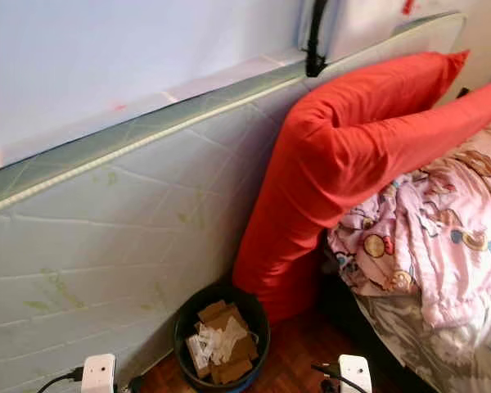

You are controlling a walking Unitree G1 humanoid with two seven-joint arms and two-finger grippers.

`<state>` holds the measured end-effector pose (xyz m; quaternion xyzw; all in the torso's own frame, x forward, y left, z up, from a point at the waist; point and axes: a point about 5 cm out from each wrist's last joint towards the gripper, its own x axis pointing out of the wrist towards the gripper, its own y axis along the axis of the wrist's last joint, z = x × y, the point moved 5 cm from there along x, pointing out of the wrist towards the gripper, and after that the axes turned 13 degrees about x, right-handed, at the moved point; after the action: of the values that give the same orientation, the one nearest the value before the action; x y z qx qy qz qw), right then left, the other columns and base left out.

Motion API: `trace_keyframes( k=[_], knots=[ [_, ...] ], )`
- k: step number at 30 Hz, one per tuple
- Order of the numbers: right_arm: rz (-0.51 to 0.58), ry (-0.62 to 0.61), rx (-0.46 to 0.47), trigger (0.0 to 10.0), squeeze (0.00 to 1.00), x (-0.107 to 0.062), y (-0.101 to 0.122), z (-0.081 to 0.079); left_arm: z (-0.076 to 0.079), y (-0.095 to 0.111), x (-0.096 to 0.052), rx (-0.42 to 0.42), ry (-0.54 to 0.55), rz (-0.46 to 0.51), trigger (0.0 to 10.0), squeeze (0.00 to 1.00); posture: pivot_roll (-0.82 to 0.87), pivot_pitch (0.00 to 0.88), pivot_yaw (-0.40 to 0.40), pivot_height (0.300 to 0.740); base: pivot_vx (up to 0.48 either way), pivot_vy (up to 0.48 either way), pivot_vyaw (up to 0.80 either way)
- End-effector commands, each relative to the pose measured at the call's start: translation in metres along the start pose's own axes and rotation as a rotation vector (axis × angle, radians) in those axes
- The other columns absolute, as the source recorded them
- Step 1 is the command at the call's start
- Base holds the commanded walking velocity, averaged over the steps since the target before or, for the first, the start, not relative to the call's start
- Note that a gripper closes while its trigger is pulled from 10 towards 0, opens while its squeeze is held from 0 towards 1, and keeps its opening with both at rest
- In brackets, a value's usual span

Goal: Clean up the room

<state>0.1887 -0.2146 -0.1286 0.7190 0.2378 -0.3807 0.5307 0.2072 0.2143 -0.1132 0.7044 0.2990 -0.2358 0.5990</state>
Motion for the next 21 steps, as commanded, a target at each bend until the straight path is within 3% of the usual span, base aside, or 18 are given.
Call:
trace_keyframes(
  k=[1, 9, 15, 21],
  knots=[
    [-0.014, -0.009, -0.004, 10.0, 0.0, -0.0011, -0.0039, 0.0035, -0.0003, -0.0094, -0.0026, 0.004, -0.002, -0.029, 10.0, 0.0, 0.03, 0.085, -0.049, 0.74, 0.0, 0.0, -0.75],
    [-0.013, -0.009, -0.004, 10.0, 0.0, -0.001, -0.0037, 0.0034, -0.0003, -0.0086, -0.0024, 0.014, -0.003, -0.026, 10.0, 0.0, 0.03, 0.083, -0.05, 0.74, 0.0, 0.0, -0.75],
    [-0.013, -0.009, -0.003, 10.0, 0.0, -0.001, -0.0035, 0.0033, -0.0012, -0.0086, -0.0023, 0.023, 0.002, -0.028, 10.0, 0.0, 0.03, 0.085, -0.049, 0.74, 0.0, -0.414, -0.75],
    [-0.012, -0.01, -0.004, 10.0, 0.0, -0.001, -0.0034, 0.0034, -0.0013, -0.0092, -0.0025, 0.004, 0.007, -0.029, 10.0, 0.0, 0.03, 0.084, -0.048, 0.74, 0.0, 0.0, -0.76]
  ],
)
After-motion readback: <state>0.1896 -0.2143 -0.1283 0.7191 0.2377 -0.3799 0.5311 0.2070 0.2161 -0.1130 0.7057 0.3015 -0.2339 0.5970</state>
